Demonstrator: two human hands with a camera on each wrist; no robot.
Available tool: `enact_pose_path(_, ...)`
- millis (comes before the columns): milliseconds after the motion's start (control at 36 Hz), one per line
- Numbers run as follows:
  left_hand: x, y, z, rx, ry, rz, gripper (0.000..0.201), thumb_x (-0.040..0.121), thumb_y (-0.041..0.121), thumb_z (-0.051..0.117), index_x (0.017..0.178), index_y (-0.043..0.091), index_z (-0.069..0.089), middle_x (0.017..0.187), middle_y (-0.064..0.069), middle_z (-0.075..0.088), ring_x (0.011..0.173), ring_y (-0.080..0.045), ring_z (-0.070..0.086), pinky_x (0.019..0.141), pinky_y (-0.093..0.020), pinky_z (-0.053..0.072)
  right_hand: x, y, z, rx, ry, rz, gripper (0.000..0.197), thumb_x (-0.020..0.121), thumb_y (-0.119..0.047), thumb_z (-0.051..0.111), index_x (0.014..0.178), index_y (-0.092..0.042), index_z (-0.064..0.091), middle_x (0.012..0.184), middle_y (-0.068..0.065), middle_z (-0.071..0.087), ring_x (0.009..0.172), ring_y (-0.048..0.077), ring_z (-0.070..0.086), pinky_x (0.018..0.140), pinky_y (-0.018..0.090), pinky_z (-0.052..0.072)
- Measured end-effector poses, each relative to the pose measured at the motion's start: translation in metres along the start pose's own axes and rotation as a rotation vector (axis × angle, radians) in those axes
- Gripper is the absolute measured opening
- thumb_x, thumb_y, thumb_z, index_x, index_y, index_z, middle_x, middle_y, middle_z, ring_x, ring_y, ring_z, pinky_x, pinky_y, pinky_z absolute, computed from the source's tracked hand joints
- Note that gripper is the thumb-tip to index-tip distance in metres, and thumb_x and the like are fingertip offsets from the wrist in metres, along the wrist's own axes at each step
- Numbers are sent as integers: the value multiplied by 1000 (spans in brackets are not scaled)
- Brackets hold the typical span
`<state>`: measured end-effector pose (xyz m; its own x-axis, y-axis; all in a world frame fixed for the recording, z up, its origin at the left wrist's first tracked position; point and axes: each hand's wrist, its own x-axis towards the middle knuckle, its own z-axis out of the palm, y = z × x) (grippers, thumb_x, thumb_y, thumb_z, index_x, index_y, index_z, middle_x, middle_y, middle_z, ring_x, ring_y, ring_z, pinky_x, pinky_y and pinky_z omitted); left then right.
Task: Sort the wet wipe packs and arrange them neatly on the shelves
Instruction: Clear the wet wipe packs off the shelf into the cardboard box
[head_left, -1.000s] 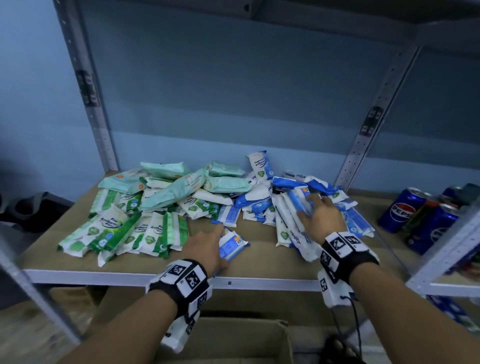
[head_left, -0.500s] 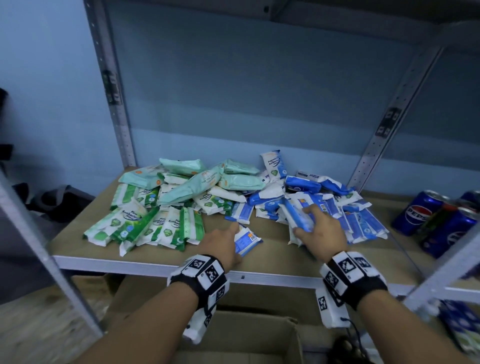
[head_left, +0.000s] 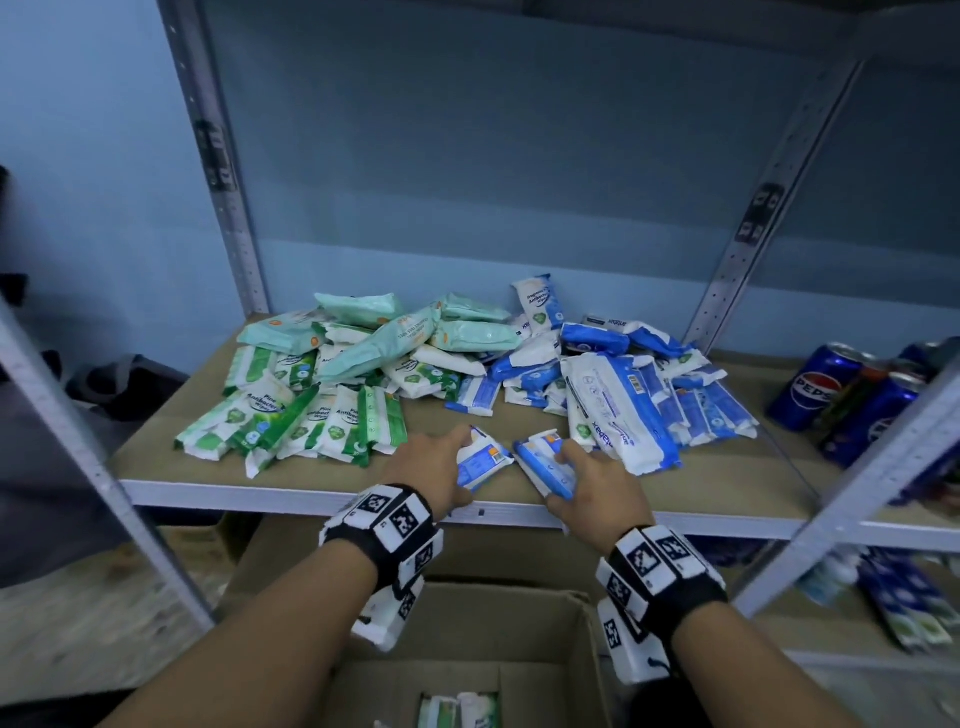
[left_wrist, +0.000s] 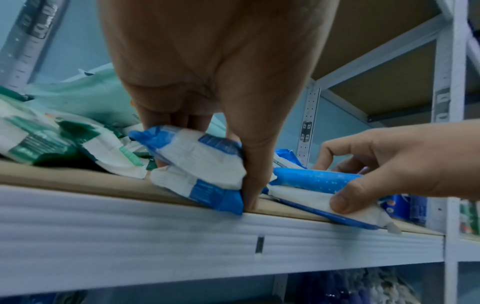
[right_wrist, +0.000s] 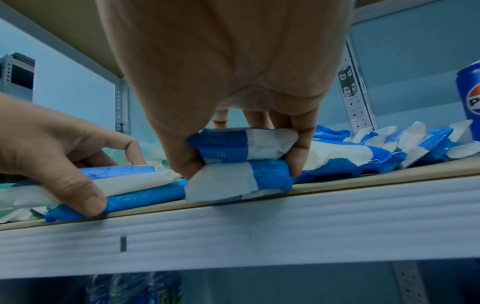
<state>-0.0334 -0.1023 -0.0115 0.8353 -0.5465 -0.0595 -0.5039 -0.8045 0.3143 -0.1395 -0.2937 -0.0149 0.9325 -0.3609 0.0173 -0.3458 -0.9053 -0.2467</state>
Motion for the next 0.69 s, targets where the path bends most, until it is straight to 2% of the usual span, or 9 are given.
enact_pose_path(56,-9,-4,3,23,28,8,61,77,39,76,127,30,43,107,-6,63,78,-23,50,62,-29,34,-8,3,3,40,24,-12,46,82,-39,68,122,-27,49,120,2,57,103,24,58,78,32,44)
enact_pose_path(111,-20,-5,7,75,64,24,59,78,41,73,128,30,43,105,-5,63,83,-24,56,64,-30,34,-18,6,6,58,43,-18,45,81,-37,68,121,-28,50,121,1,58,102,24,59,77,32,43)
enact_pose_path(250,-45,-6,20,149,151,55,57,80,40,67,130,32,42,109,-1,61,95,-27,60,74,-34,45,-45,9,19,208,100,-4,45,76,-31,68,116,-30,46,108,-1,56,89,27,59,68,33,41)
enact_pose_path(306,-56,-9,31,94,171,56,59,78,36,69,131,33,44,113,1,58,98,-26,59,73,-35,48,-56,12,29,286,128,-9,46,76,-30,70,115,-31,46,106,-3,54,90,24,56,69,32,37)
enact_pose_path(389,-76,-16,50,41,194,71,59,75,33,72,129,33,48,118,4,54,101,-23,56,70,-35,48,-72,16,50,412,168,5,52,74,-29,76,116,-32,45,108,-10,53,92,14,51,74,30,38)
enact_pose_path(500,-100,-29,85,2,168,107,63,62,31,81,120,31,56,114,7,57,95,-22,58,57,-30,44,-93,23,80,499,220,-3,54,74,-27,79,118,-30,48,112,-12,55,94,10,53,77,28,40)
enact_pose_path(528,-104,-33,96,5,152,104,64,62,31,82,121,31,56,116,7,57,96,-22,58,58,-30,44,-99,24,87,500,216,-3,55,75,-27,79,120,-30,48,113,-11,55,93,10,53,78,28,41)
enact_pose_path(611,-114,-42,123,41,-6,65,60,75,33,76,129,30,51,124,4,55,106,-24,55,71,-35,46,-112,26,112,498,137,11,55,76,-27,78,123,-30,49,117,-9,56,95,13,56,78,28,43)
enact_pose_path(694,-120,-52,150,16,-174,-23,55,84,38,68,132,30,42,120,-2,59,101,-29,60,73,-36,48,-121,30,141,397,-104,57,54,80,-31,74,126,-32,46,122,-3,56,101,21,58,78,30,44)
